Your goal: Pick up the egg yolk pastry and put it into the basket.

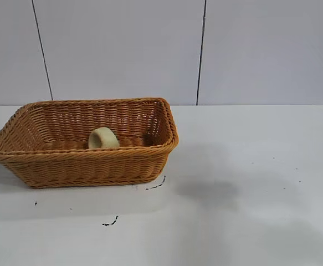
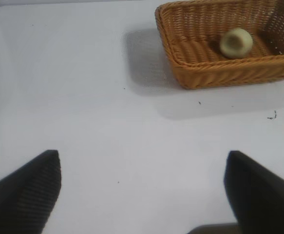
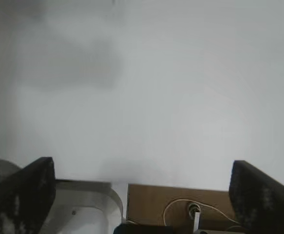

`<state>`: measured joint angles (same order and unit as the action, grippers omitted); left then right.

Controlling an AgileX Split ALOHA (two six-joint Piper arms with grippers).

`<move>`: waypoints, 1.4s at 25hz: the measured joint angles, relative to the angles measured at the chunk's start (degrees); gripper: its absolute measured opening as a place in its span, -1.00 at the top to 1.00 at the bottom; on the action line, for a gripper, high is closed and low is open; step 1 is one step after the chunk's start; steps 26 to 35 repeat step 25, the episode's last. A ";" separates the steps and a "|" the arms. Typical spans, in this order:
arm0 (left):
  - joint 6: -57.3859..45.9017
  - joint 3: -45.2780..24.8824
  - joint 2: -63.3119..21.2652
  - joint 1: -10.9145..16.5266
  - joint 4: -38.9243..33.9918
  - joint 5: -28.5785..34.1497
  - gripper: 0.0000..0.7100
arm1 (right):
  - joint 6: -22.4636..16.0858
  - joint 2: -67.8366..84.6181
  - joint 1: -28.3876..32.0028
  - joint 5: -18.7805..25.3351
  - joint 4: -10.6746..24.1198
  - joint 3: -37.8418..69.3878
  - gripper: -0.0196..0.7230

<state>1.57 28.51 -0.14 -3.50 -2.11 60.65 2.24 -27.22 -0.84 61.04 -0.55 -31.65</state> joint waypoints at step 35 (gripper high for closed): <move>0.00 0.00 0.00 0.00 0.00 0.00 -0.95 | -3.46 27.59 0.00 -2.29 -1.52 3.59 -0.93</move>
